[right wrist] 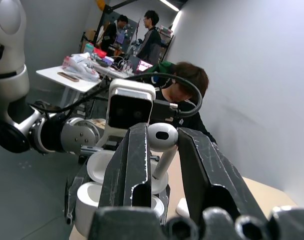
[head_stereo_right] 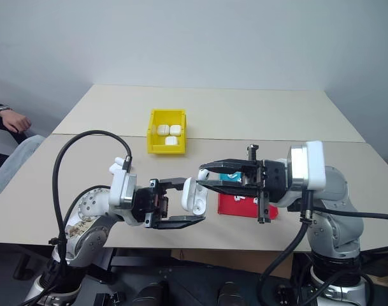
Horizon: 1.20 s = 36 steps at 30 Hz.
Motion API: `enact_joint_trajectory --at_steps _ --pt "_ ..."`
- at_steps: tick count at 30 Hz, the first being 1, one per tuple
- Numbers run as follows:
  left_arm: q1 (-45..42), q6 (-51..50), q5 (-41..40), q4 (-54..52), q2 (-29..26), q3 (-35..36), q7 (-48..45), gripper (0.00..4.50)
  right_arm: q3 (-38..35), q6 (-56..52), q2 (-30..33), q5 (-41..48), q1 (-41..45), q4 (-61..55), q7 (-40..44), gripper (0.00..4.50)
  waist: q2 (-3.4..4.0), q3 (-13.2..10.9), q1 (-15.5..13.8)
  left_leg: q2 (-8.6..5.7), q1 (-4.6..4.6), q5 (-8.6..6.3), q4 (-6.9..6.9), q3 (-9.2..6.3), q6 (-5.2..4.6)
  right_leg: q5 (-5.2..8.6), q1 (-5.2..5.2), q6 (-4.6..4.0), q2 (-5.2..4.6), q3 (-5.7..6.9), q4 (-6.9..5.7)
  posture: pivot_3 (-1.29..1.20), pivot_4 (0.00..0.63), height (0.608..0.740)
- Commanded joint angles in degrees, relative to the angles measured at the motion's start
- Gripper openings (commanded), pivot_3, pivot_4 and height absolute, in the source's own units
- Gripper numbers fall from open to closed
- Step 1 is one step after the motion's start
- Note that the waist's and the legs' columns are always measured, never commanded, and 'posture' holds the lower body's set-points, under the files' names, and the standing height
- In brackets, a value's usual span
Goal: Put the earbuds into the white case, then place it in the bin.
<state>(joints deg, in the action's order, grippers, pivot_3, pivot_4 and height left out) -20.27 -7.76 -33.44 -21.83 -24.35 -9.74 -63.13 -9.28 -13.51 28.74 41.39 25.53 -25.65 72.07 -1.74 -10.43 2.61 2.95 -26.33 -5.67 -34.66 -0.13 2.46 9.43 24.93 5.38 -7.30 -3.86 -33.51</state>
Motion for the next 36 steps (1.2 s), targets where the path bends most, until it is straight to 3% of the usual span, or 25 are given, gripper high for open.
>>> enact_joint_trajectory --at_steps 1,25,30,36 --pt "-0.1 0.4 -0.6 -2.6 -0.2 1.1 0.6 2.75 0.7 3.7 -0.1 -0.5 0.1 1.0 0.4 0.64 0.00 0.0 0.0 0.00 0.00 0.00 0.00 0.00 0.00 0.00 0.00 0.00 0.00 0.00 0.00 0.00 0.150 0.740" --pt "-0.7 0.4 0.2 -1.9 -0.2 0.7 1.6 2.75 6.2 11.8 0.6 -5.0 -1.9 5.5 1.0 0.64 0.00 0.0 0.0 0.00 -0.01 0.00 0.06 0.00 0.00 0.00 0.04 0.00 0.00 0.00 0.08 0.00 0.150 0.740" --pt "-0.7 0.5 0.5 -1.3 -0.5 0.8 1.2 2.75 6.7 12.8 1.2 -5.9 -2.3 5.4 1.0 2.21 0.00 0.0 0.0 0.00 -0.02 0.00 0.10 0.00 0.00 0.00 0.00 0.00 0.00 0.00 0.28 0.00 0.150 0.740" --pt "-1.1 0.4 1.4 -0.1 0.0 0.7 1.8 2.75 6.5 14.0 2.6 -6.2 -3.0 5.7 2.4 2.21 0.00 0.0 -0.2 0.00 -0.04 0.00 0.16 0.01 0.00 0.00 0.00 0.00 0.00 0.00 0.32 0.00 0.150 0.740"
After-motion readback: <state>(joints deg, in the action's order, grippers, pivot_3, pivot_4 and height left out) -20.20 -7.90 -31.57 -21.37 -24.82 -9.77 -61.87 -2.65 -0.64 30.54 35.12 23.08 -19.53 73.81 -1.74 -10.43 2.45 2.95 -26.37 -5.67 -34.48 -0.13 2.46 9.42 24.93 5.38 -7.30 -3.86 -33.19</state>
